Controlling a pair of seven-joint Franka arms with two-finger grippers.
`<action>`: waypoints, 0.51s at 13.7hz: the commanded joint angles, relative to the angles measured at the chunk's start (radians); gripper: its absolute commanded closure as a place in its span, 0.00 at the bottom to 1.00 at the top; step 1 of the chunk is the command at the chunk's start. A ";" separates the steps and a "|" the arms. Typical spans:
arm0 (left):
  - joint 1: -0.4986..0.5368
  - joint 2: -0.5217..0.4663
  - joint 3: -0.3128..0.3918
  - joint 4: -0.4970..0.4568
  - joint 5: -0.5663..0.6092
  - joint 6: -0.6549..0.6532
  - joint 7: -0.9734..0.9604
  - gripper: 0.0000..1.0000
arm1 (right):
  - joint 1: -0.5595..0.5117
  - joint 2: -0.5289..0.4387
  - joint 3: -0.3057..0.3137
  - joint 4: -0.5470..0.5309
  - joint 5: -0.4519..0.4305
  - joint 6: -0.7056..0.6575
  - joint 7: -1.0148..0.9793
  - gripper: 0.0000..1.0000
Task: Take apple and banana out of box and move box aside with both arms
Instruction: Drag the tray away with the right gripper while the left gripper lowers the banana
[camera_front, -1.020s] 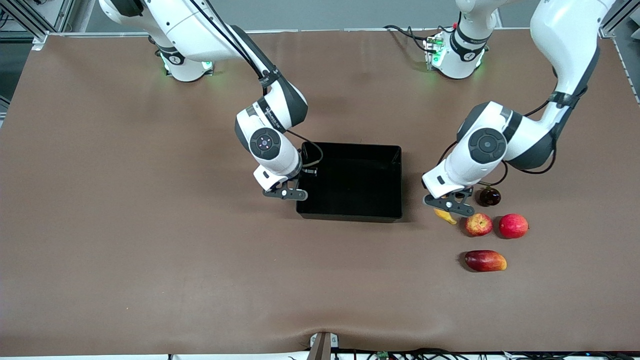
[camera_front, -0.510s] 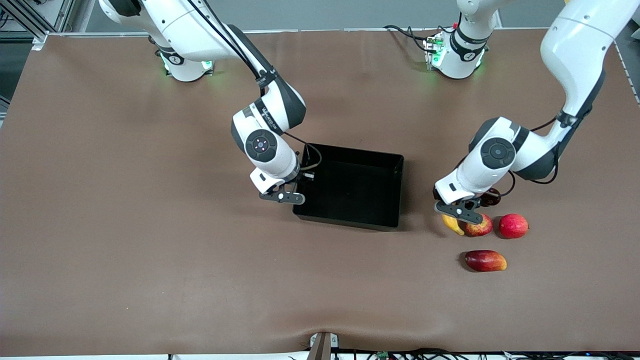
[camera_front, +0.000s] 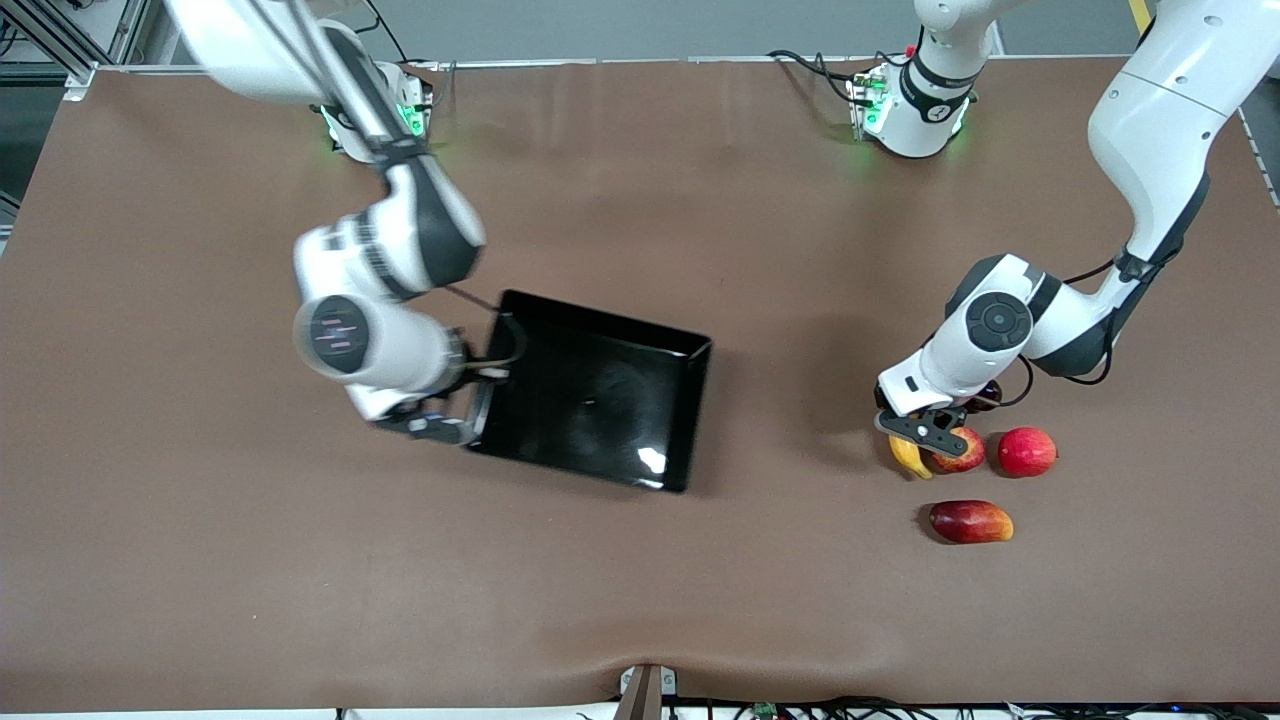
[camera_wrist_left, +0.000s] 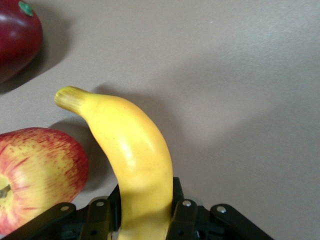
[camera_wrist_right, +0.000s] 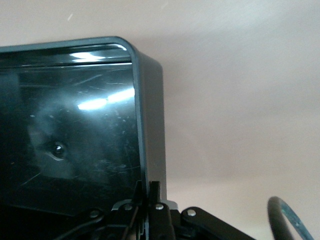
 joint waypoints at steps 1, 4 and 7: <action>0.006 0.023 0.011 0.009 0.029 0.028 -0.011 1.00 | -0.140 -0.049 0.019 -0.048 -0.015 -0.007 -0.135 1.00; 0.004 0.051 0.012 0.011 0.028 0.081 -0.020 1.00 | -0.318 -0.048 0.019 -0.073 -0.018 -0.005 -0.380 1.00; -0.010 0.057 0.012 0.014 0.028 0.087 -0.089 1.00 | -0.481 -0.035 0.019 -0.084 -0.048 0.004 -0.623 1.00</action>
